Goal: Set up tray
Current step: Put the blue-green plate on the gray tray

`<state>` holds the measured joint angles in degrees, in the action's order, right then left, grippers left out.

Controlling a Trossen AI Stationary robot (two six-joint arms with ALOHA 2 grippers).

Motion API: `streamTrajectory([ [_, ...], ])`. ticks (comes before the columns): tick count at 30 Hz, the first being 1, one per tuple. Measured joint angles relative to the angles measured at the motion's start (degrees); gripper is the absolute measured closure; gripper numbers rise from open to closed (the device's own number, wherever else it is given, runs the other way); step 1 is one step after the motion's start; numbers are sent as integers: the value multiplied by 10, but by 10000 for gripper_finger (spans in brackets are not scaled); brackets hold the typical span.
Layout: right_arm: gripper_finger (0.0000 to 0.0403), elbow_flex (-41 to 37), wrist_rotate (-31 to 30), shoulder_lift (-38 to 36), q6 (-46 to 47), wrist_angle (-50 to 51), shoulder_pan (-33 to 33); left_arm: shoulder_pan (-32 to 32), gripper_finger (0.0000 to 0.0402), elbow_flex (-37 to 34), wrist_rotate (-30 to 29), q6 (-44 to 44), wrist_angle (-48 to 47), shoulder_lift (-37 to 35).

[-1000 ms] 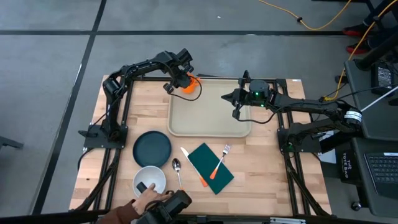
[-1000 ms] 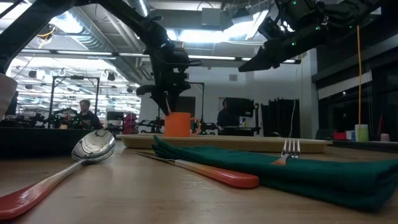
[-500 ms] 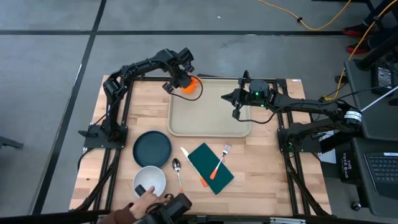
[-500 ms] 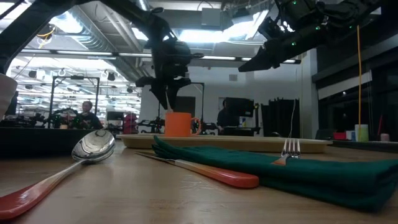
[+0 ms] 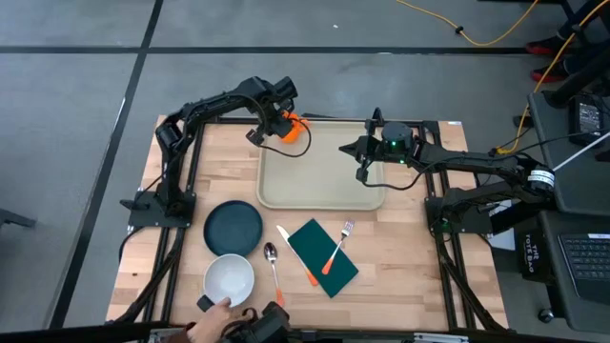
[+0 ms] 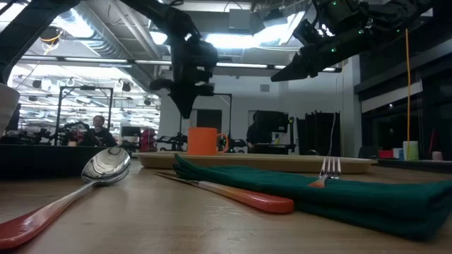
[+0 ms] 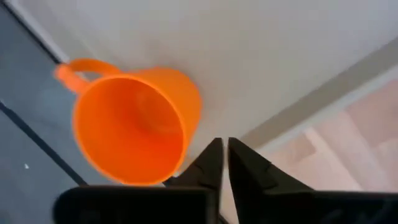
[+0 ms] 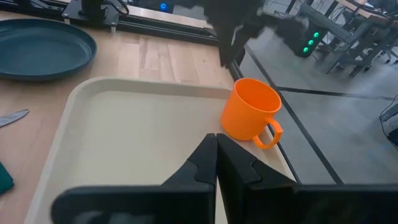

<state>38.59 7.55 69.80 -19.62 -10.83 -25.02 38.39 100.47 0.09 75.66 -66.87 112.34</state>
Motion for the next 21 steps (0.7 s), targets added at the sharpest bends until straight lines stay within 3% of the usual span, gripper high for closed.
streamTrajectory([
  [4, 392, 0, 0, 0, -2, 0, 0, -1, 399, 0, 42, -37, 10, -27],
  [10, 392, 0, 0, 0, -3, 0, 0, -9, 400, 0, 57, -111, 11, -66],
  [16, 392, 0, 0, 0, -4, 0, 0, -17, 400, -31, 144, -170, 63, -88],
  [19, 392, 0, -17, 0, -4, 0, 0, -35, 401, -58, 131, -215, 109, -95],
  [21, 392, 0, -35, 0, -4, 0, 0, -53, 400, -79, 80, -248, 134, -96],
])
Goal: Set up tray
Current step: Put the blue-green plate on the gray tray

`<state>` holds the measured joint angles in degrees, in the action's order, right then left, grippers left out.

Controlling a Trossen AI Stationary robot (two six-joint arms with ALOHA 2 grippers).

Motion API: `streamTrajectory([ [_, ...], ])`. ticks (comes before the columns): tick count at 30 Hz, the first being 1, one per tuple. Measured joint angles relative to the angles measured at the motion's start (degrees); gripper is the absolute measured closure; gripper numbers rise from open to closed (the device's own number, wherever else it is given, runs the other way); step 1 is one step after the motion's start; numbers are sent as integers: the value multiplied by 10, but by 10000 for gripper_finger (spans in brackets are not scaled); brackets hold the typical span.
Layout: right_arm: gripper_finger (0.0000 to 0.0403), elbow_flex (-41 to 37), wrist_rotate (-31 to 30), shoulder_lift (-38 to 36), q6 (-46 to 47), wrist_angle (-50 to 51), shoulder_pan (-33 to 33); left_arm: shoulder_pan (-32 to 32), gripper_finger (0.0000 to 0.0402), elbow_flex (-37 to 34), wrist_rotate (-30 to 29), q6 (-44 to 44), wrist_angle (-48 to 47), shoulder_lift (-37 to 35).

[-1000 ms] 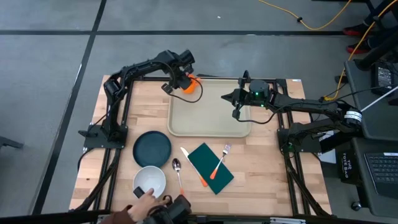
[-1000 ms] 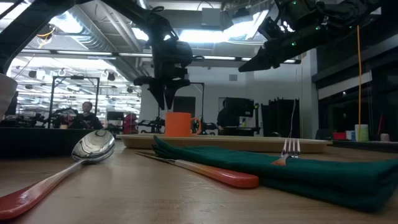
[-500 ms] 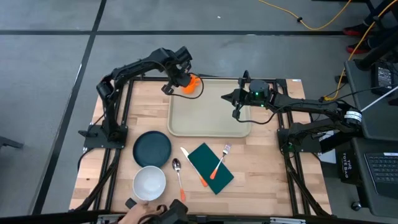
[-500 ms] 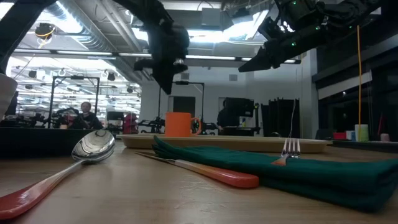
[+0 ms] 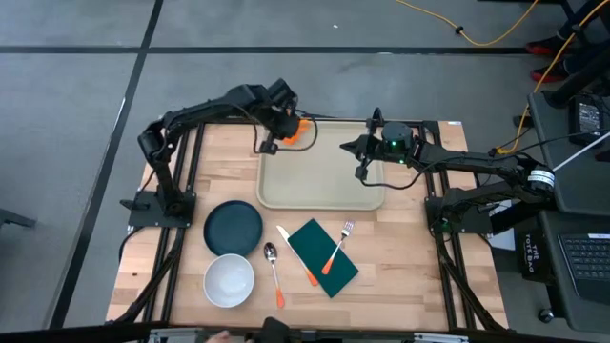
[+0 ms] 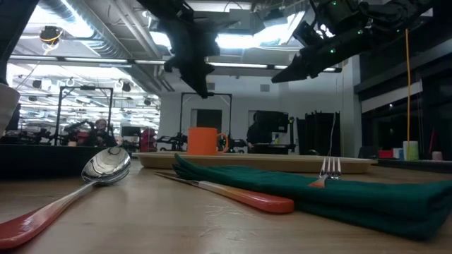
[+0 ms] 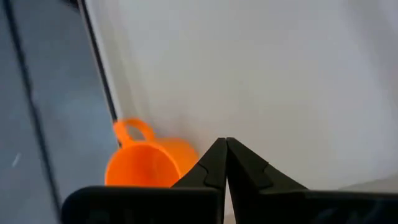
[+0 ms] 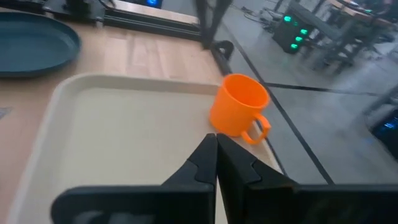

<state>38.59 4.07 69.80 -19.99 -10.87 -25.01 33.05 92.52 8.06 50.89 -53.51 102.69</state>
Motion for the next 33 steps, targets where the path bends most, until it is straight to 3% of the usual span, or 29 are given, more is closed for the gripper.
streamTrajectory([
  [3, 392, 0, -6, 0, 0, 0, 0, -28, 400, -31, -56, -22, 10, 0],
  [9, 392, 0, -5, 0, 3, 0, 0, -62, 400, -80, -38, -39, 22, -5],
  [16, 392, -13, -4, 0, 21, 18, 0, -90, 400, -139, -83, -148, 112, -60],
  [23, 392, -77, -4, 0, 48, -22, 0, -182, 400, -213, -264, -276, 133, -109],
  [28, 392, -102, 7, 0, 77, -52, 6, -249, 399, -225, -270, -345, 124, -130],
  [33, 392, -118, 20, 0, 79, -65, 18, -316, 401, -224, -315, -395, 98, -131],
])
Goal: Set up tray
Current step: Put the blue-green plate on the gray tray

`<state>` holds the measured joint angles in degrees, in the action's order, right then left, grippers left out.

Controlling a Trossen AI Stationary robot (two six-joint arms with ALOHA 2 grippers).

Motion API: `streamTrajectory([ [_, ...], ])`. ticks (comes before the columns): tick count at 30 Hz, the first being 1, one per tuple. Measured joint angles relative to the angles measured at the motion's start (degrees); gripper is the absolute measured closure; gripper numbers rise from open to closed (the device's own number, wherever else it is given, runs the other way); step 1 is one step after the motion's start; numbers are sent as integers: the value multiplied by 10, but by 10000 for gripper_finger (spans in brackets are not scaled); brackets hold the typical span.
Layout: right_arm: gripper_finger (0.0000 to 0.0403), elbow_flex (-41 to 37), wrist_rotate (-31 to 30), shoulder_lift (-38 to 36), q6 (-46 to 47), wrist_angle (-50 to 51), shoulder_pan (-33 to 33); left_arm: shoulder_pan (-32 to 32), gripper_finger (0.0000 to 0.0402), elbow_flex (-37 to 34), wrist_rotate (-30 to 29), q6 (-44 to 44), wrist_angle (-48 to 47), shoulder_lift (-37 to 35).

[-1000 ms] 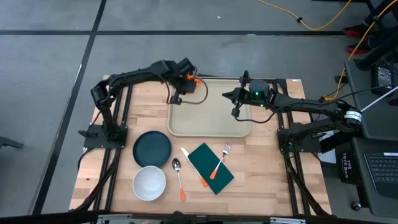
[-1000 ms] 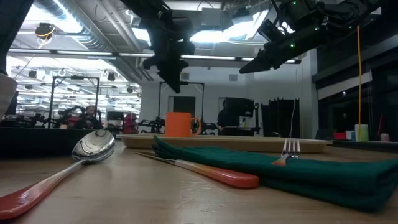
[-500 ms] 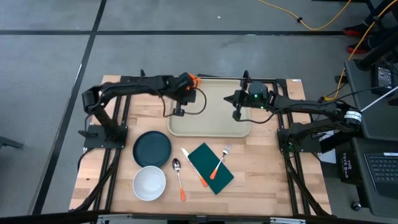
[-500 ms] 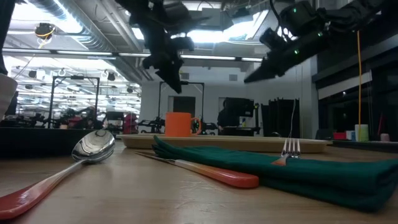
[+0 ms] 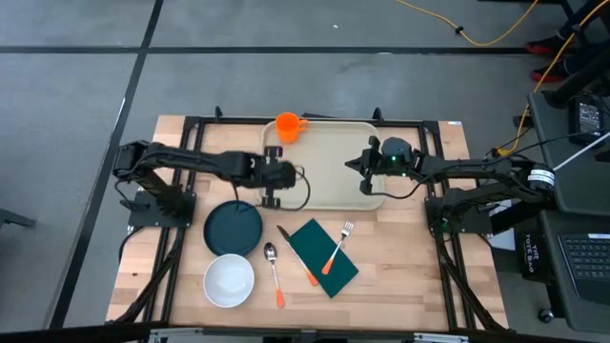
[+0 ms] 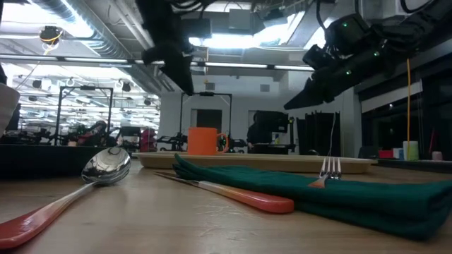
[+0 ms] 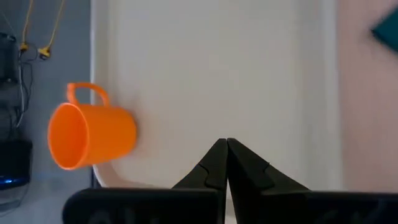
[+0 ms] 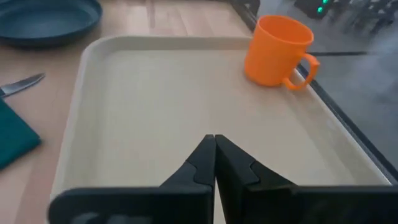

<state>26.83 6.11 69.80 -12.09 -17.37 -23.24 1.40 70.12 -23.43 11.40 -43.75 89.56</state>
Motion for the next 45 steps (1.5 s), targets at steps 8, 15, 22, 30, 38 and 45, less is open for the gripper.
streamTrajectory([
  [8, 392, 0, 22, 0, 16, -32, 8, -99, 401, 57, 1, -262, -155, 0],
  [15, 392, 0, 46, 0, 45, 5, 42, -150, 400, 90, 43, -415, -255, 0],
  [22, 392, 0, 45, 0, 59, 7, 80, -195, 400, 98, 79, -512, -265, 2],
  [30, 392, 0, 41, 0, 59, -8, 96, -242, 400, 98, 103, -564, -263, 35],
  [38, 392, 0, 39, 0, 36, -60, 96, -246, 400, 98, 116, -597, -264, 51],
  [45, 392, 0, 39, 0, 27, -61, 96, -246, 393, 98, 105, -603, -263, 51],
])
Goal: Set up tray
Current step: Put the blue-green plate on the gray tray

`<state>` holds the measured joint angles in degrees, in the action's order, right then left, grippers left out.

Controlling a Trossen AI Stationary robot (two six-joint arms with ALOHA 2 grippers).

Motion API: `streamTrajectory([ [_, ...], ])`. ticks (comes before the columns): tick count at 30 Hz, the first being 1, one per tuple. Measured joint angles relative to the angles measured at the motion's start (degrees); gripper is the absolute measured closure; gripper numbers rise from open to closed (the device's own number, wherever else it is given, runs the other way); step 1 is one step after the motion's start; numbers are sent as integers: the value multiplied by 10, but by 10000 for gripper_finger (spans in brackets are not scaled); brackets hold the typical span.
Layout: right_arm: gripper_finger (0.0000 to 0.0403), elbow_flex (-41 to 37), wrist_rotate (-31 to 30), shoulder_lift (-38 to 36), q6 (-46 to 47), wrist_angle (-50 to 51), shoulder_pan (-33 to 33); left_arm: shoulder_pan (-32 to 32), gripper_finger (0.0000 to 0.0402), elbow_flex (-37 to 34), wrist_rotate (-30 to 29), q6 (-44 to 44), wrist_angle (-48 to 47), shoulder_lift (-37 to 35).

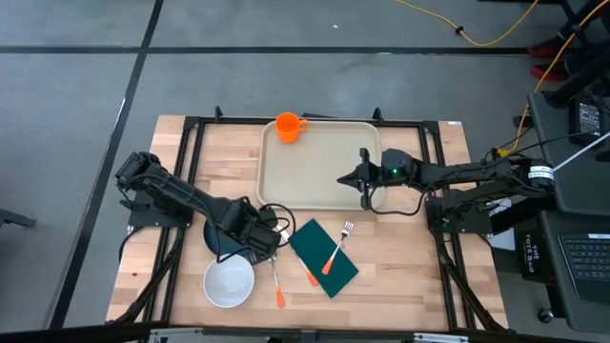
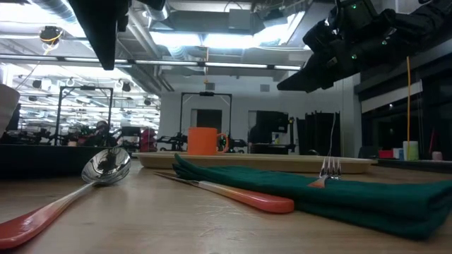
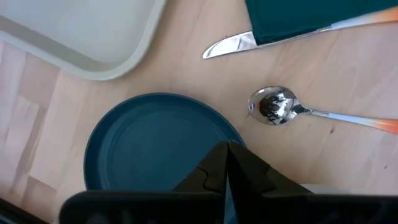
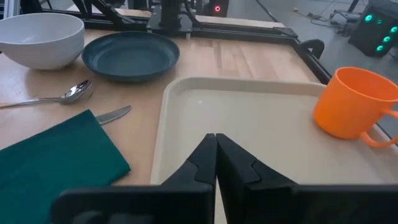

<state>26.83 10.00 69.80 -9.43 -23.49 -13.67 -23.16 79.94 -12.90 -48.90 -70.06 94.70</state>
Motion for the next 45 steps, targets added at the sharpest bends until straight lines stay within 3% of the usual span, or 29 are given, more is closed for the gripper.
streamTrajectory([
  [9, 392, 0, 0, 0, -1, -1, 0, -1, 347, 0, 8, -33, 0, 0],
  [21, 392, 0, 0, 0, -1, -1, 0, -20, 272, 0, -3, -183, 0, 20],
  [45, 392, 0, 1, 0, 3, -8, 0, -23, 260, -1, 77, -134, 37, 170],
])
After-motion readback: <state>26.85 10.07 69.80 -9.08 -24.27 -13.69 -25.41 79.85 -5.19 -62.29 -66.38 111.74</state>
